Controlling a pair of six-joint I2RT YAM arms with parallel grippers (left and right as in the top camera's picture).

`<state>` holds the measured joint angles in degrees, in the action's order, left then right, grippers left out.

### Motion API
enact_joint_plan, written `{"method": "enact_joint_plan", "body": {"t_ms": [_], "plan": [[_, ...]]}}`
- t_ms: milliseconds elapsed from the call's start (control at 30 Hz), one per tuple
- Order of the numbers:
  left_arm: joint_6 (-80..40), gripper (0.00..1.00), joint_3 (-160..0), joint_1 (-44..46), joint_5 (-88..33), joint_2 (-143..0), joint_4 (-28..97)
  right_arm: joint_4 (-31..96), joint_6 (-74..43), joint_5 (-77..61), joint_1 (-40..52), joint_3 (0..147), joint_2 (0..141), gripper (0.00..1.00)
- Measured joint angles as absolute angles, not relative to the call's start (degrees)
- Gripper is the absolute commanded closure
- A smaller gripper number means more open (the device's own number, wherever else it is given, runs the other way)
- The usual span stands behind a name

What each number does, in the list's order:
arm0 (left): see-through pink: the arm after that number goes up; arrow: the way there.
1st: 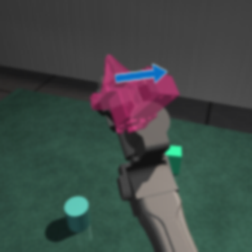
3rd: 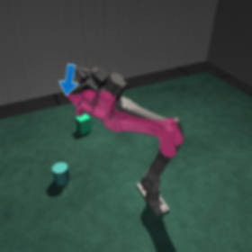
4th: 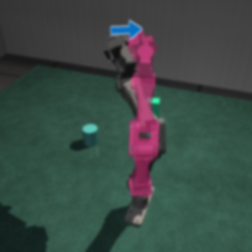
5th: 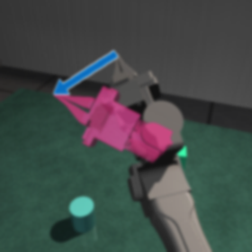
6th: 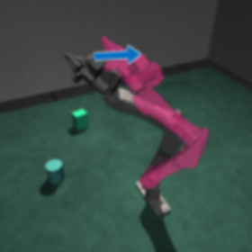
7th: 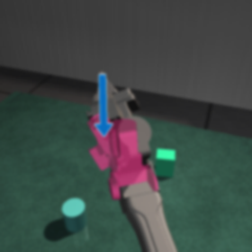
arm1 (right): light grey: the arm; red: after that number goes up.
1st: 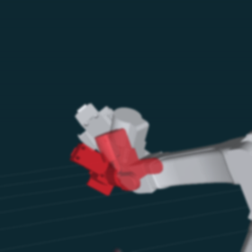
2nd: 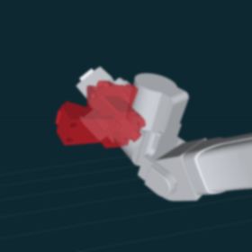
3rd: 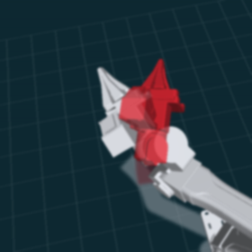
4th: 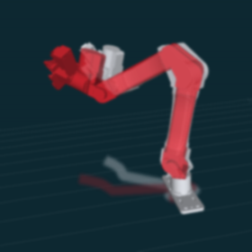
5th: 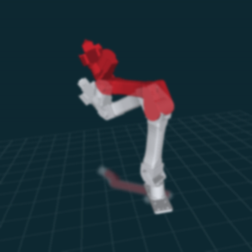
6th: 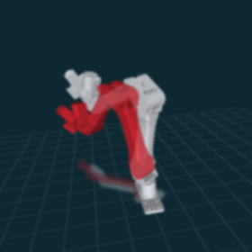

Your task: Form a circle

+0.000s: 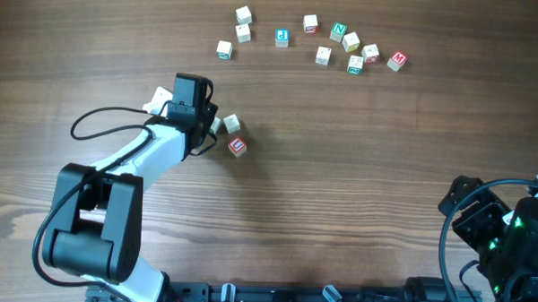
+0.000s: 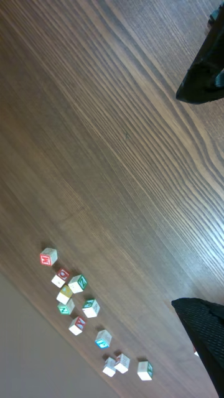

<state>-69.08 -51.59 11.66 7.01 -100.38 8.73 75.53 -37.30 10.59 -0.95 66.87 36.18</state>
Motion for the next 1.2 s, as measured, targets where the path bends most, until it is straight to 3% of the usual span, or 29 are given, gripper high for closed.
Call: {"method": "enact_joint_plan", "body": {"t_ms": [1200], "plan": [[-69.08,0.96,-51.59,11.64,6.13,-100.38,8.54,75.53,-37.3,10.59,-0.95,66.87,36.18,0.0]]}}
